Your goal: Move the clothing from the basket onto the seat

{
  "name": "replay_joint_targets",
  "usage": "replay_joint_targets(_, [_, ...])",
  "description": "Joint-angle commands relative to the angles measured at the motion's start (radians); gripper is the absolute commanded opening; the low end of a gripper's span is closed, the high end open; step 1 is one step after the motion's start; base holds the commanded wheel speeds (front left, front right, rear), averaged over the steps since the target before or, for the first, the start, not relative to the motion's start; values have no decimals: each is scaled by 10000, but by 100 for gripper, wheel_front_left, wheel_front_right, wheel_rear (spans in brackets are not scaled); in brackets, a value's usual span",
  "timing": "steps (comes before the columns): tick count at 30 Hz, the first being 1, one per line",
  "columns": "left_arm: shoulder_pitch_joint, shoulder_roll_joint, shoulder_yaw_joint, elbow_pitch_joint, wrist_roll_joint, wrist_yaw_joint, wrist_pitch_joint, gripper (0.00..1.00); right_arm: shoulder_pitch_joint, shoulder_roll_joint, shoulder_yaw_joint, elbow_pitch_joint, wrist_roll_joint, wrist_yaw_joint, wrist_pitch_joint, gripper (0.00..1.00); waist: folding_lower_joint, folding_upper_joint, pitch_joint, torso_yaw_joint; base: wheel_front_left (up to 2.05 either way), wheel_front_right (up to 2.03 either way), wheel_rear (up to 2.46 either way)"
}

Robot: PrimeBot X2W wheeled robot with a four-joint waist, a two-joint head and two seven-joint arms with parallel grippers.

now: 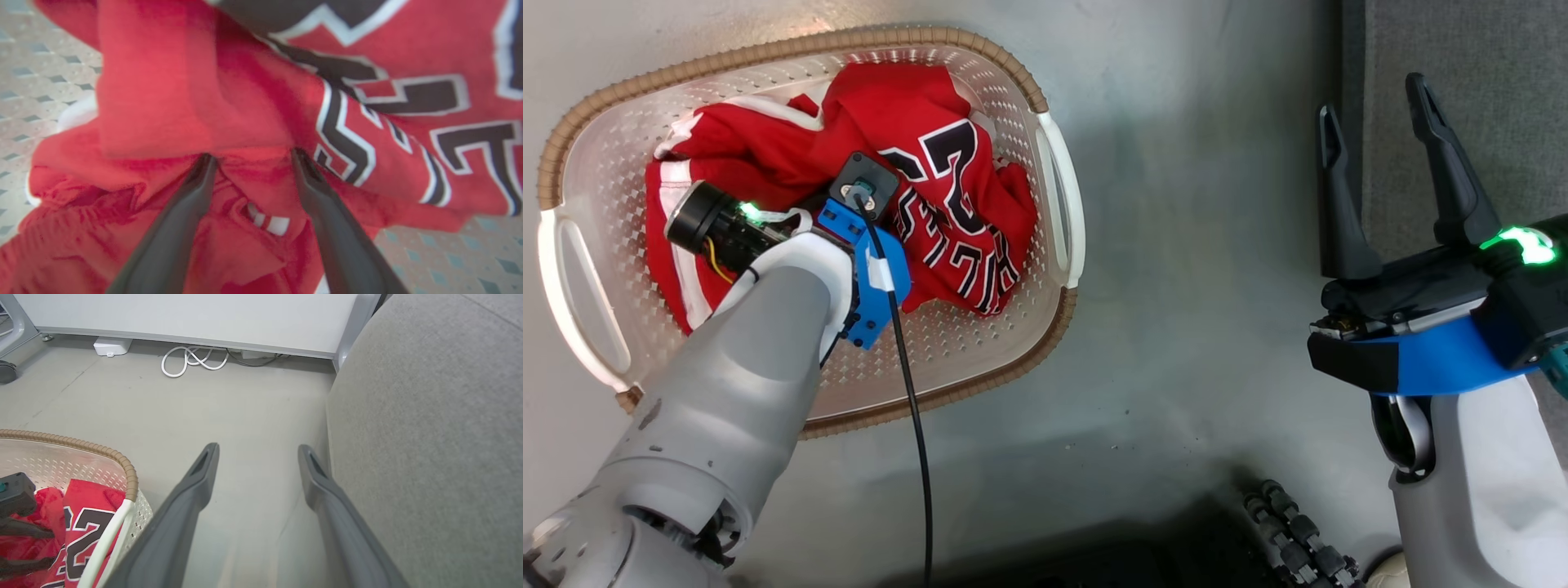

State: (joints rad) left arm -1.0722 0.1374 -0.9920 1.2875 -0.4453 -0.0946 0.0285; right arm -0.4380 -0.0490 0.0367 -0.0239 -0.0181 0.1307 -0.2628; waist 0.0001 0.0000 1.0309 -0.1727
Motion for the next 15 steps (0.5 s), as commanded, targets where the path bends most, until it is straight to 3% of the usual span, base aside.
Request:
replay_joint_targets(1, [-210, -25, -30, 21, 6, -10, -41, 100, -115, -25, -16, -56, 4, 1, -31, 100, -1, 0, 54, -4, 0, 0, 0])
replay_joint_targets(10, [-305, -99, -388, 34, 203, -10, 212, 100, -152, -24, 6, -190, 23, 1, -31, 100, -1, 0, 292, -68, 0, 0, 0])
replay_joint_targets(11, [-314, -92, -423, 35, 202, 20, 270, 69, -143, -24, 3, -206, 25, 1, -31, 100, -1, 0, 305, -74, 0, 0, 0])
replay_joint_targets(12, [-324, -92, -446, 38, 213, 50, 327, 14, -136, -24, -3, -222, 24, 1, -31, 100, -1, 0, 312, -79, 0, 0, 0])
replay_joint_targets(13, [-333, -99, -510, 37, 263, 36, 394, 0, -133, -24, -9, -230, 26, 1, -31, 100, -1, 0, 315, -85, 0, 0, 0])
replay_joint_targets(15, [-372, -110, -665, 38, 354, 14, 455, 0, -139, -24, -23, -234, 27, 1, -31, 100, -1, 0, 314, -84, 0, 0, 0])
